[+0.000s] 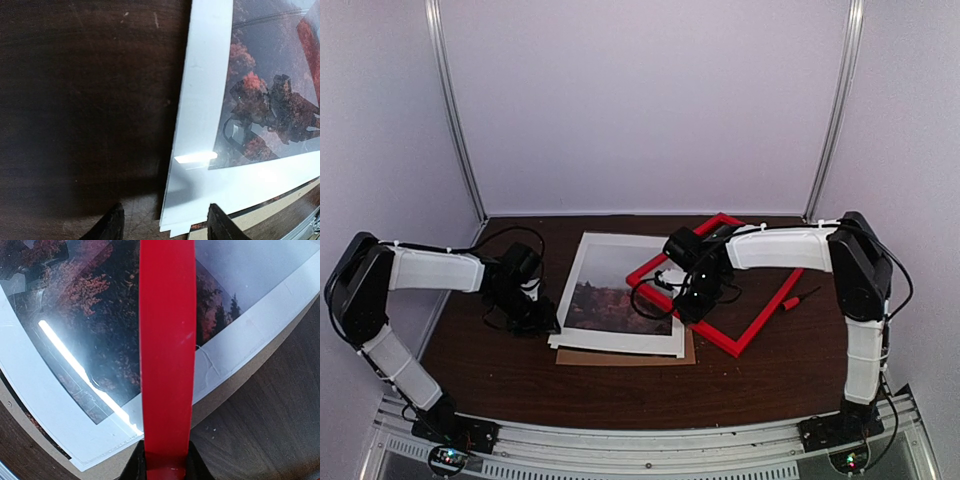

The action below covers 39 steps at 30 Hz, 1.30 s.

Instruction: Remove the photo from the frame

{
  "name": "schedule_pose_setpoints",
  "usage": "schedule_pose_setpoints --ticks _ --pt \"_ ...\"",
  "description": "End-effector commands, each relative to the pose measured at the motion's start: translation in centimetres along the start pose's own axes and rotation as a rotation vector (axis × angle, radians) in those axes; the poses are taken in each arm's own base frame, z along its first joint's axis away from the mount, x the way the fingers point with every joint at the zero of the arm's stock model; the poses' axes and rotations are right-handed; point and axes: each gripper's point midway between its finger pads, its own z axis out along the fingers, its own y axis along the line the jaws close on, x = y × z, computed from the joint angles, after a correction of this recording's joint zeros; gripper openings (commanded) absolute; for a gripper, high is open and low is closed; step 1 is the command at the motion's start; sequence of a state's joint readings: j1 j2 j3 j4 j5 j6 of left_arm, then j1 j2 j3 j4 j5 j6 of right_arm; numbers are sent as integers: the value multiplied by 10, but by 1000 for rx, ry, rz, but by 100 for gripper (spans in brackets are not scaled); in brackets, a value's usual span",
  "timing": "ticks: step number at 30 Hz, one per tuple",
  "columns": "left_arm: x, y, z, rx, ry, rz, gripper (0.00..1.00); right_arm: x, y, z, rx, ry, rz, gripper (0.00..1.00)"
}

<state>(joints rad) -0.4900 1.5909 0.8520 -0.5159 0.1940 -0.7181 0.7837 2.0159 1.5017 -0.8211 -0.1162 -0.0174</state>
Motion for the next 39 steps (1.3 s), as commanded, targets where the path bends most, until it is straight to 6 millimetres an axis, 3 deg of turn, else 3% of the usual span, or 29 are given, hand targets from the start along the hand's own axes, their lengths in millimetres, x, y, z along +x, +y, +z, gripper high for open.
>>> schedule_pose_setpoints --ticks 1,4,12,19,24,29,32,35,39 --pt "-8 -11 1 58 7 8 56 -10 -8 5 15 -31 1 0" --pt "-8 -12 5 65 22 4 54 -6 -13 12 30 -12 16 0" --pt "-8 -14 8 77 30 0 49 2 -55 13 117 0 150 0" --pt "-9 -13 9 72 28 -3 47 0 -63 11 124 -8 164 0" --pt "-10 -13 9 71 27 -5 45 1 -60 10 113 5 166 22" --pt "-10 -13 8 74 26 -6 44 -12 -66 -19 137 -34 155 37" --pt "-10 -14 7 78 26 -5 43 -23 -56 -39 86 -83 164 46" --pt "-10 -15 6 80 26 -3 43 -33 -34 -58 29 -139 151 49" --pt "-9 -16 6 99 31 -6 43 -46 12 -66 -87 -194 130 39"
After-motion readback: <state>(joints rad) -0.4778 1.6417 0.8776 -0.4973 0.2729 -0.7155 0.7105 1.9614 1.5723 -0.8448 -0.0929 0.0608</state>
